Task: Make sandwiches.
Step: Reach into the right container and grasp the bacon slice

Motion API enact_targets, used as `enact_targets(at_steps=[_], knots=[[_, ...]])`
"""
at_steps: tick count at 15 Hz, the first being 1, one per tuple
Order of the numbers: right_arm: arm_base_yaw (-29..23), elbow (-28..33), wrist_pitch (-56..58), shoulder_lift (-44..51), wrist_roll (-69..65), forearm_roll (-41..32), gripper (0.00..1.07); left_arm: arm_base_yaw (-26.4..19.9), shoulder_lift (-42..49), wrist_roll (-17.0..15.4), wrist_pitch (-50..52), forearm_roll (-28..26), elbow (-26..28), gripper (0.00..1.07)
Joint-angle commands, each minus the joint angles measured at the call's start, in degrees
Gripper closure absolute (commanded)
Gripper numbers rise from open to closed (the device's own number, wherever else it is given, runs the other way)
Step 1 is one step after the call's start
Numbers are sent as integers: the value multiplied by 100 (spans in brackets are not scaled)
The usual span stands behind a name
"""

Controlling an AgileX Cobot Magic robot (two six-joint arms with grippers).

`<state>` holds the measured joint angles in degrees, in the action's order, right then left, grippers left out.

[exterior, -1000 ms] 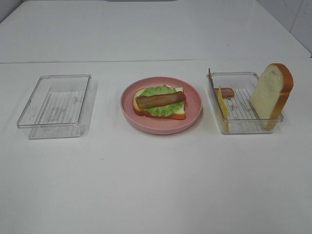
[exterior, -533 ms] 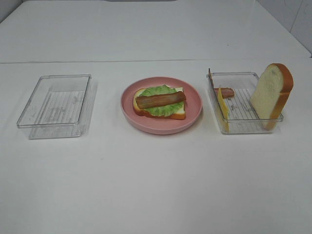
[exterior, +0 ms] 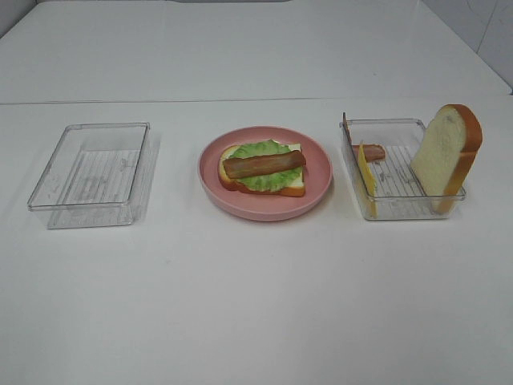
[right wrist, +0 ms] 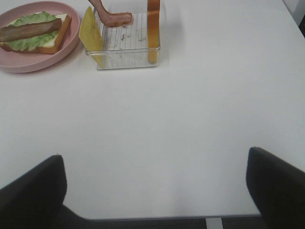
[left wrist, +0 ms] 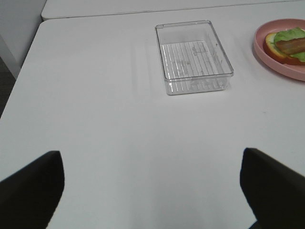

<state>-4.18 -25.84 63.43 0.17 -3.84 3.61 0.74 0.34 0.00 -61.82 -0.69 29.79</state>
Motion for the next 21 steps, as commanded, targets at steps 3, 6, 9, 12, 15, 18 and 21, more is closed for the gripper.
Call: enact_targets(at_steps=[3, 6, 9, 12, 15, 18, 21], knots=[[29, 6, -52, 172, 46, -46, 9, -6, 63, 0, 23, -34, -17, 15], [29, 6, -52, 172, 46, -46, 9, -6, 63, 0, 23, -34, -17, 15], [29, -183, -143, -155, 46, 0, 9, -6, 63, 0, 23, -34, -17, 15], [29, -355, -814, -1341, 46, -6, 9, -6, 63, 0, 23, -34, -17, 15], [29, -355, -1444, -2481, 46, -23, 9, -6, 63, 0, 23, -34, -17, 15], [29, -401, -1891, -3908, 63, -40, 9, -6, 63, 0, 23, -34, -17, 15], [23, -1106, -1793, -5472, 63, -138, 9, -6, 63, 0, 23, -34, -17, 15]])
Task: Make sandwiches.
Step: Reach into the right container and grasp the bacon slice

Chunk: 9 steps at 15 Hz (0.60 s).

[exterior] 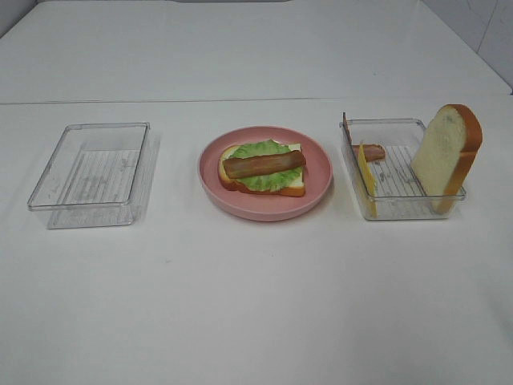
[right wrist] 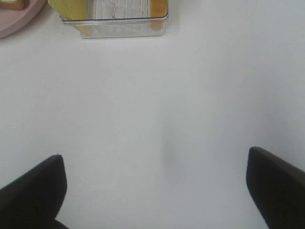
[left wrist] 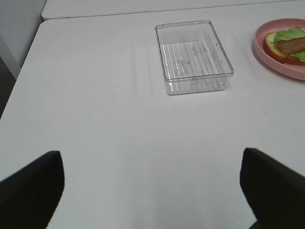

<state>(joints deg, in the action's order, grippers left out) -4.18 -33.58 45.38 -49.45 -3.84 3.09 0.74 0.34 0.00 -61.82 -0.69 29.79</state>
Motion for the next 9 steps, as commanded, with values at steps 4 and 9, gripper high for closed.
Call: enact_targets(at_steps=[4, 9], knots=[[17, -1799, 1014, -2286, 218, -493, 10, -6, 63, 0, 23, -34, -17, 15], [-470, -3443, 2183, -3753, 206, -493, 11, -6, 63, 0, 23, -34, -17, 15]])
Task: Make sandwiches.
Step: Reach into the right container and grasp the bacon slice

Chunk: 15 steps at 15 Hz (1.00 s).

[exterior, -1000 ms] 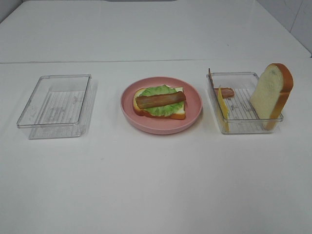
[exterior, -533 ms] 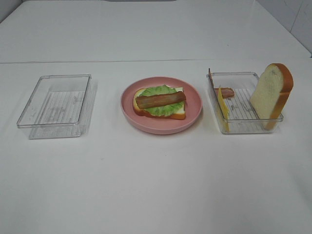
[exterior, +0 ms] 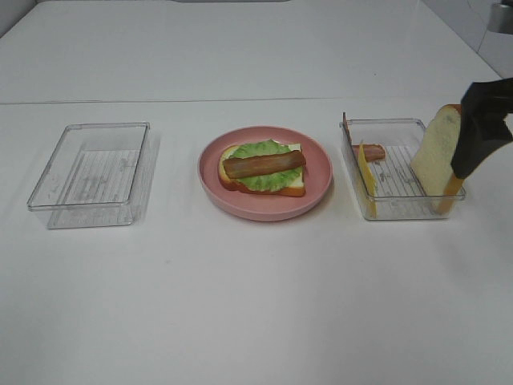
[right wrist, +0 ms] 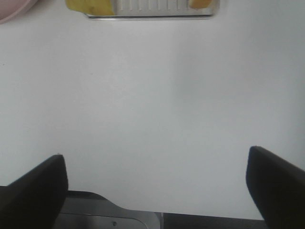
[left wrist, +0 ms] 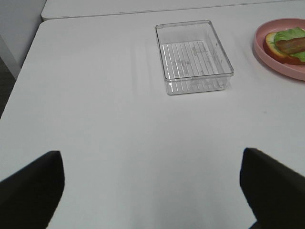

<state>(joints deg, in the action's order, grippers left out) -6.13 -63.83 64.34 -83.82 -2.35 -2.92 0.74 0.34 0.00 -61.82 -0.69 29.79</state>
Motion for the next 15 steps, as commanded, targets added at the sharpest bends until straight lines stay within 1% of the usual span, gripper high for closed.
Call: enact_targets(at_steps=[1, 3, 4, 5, 7, 8, 9, 10, 11, 13, 15], knots=[[-682, -900, 378, -636, -46, 292, 11, -6, 63, 0, 23, -34, -17, 15], [-1083, -1530, 521, -1123, -281, 561, 11, -6, 63, 0, 23, -34, -17, 15], [-1152, -1696, 573, -1272, -304, 602, 11, -6, 63, 0, 23, -34, -17, 15], [-1261, -2189, 733, -1770, -327, 636, 11, -6, 63, 0, 23, -34, -17, 15], [-1261, -2899, 865, -2343, -367, 590, 11, -6, 63, 0, 23, -34, -17, 15], [-1261, -3088, 905, -2492, -367, 590, 11, -6, 63, 0, 23, -34, -17, 15], [-1261, -3633, 997, -2911, -332, 573, 11, -6, 63, 0, 23, -34, -17, 15], [-1261, -4022, 1026, -3157, -269, 533, 11, -6, 63, 0, 23, -34, -17, 15], [-1261, -4171, 1026, -3260, -235, 516, 11, -6, 63, 0, 23, -34, -17, 15], [-1261, -4790, 888, -3799, -241, 464, 11, -6, 63, 0, 23, -34, -17, 15], [-1255, -4945, 533, -4102, -218, 464, 12, -6, 63, 0, 23, -34, -17, 16]])
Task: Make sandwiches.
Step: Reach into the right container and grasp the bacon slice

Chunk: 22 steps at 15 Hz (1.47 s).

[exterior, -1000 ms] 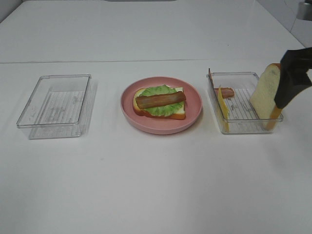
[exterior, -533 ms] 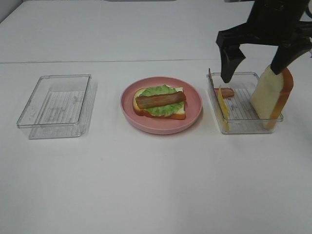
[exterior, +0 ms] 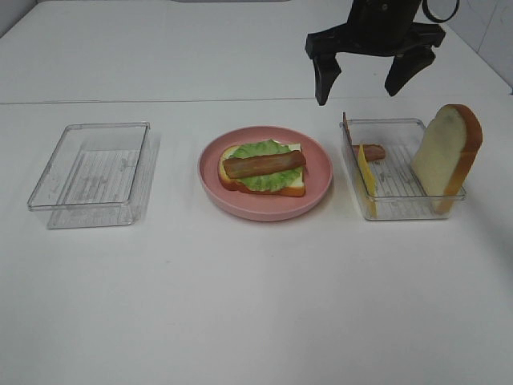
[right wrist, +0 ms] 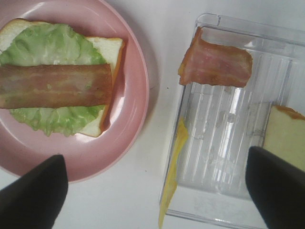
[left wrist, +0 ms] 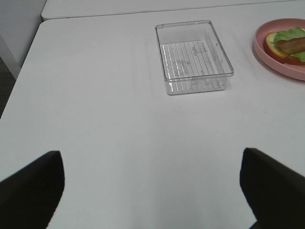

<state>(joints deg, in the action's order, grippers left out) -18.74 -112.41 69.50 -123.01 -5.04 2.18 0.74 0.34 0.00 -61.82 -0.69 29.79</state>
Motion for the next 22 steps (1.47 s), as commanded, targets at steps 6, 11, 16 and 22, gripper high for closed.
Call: enact_targets(at_steps=[6, 11, 16, 22], knots=[[40, -103, -796, -688, 120, 350, 17, -6, 63, 0, 23, -34, -17, 16], [355, -498, -940, -1020, 172, 149, 17, -6, 63, 0, 23, -34, -17, 16], [367, -573, -1014, -1238, 160, 103, 25, -6, 63, 0, 23, -34, -17, 16], [367, -573, -968, -1324, 29, 149, 46, -6, 63, 0, 23, -34, -17, 16]])
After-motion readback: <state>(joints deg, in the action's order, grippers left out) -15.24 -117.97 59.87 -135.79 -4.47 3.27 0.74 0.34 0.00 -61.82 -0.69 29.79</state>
